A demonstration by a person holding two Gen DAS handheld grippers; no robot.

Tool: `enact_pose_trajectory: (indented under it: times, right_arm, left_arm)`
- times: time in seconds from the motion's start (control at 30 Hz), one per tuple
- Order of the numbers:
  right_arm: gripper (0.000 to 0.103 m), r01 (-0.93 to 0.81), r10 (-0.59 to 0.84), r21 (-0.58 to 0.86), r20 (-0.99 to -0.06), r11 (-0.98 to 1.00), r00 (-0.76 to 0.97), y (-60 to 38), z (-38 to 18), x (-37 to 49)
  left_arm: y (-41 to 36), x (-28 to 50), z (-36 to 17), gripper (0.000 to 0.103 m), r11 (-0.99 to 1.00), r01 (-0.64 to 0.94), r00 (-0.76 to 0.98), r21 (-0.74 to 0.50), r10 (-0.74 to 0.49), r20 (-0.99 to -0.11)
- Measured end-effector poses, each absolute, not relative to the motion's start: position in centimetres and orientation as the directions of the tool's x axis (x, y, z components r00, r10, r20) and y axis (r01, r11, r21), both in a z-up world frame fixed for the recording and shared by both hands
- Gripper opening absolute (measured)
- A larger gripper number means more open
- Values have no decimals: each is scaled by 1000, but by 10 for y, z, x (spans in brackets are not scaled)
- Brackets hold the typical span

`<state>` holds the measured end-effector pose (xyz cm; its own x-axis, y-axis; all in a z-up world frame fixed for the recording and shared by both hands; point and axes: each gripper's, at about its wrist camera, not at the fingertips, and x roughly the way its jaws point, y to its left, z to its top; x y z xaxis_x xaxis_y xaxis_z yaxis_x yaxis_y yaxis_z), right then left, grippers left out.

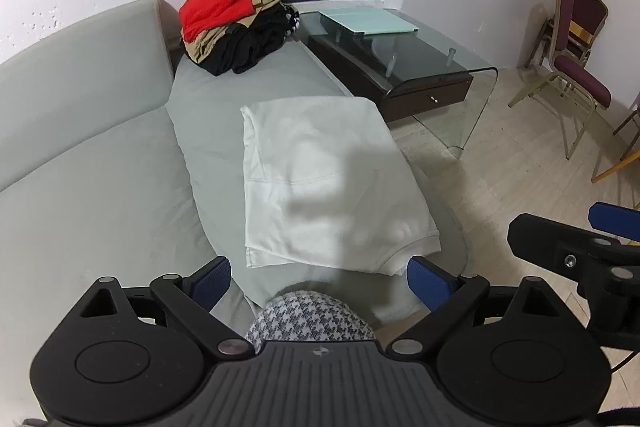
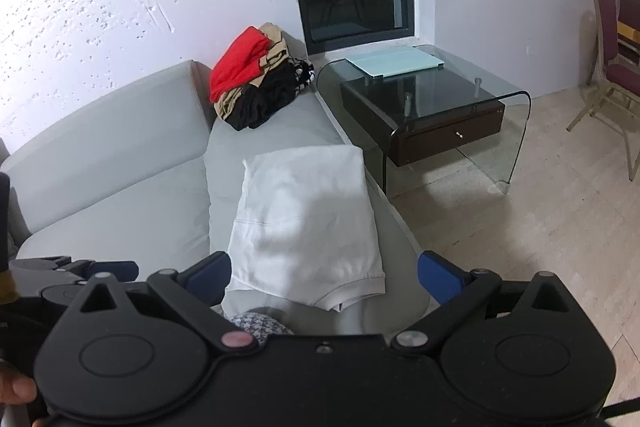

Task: Fold clothes

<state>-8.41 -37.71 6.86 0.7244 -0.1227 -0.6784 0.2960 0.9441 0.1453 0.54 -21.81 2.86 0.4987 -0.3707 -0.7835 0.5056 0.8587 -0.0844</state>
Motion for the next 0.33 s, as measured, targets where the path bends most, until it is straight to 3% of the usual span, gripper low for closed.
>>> enact_pose_trajectory:
  times: [0.33]
  right_arm:
    - [100, 306, -108, 170, -691, 937, 715, -385, 57, -81]
  left_arm:
    - [-221, 10, 19, 96, 861, 499, 490, -99, -375, -787]
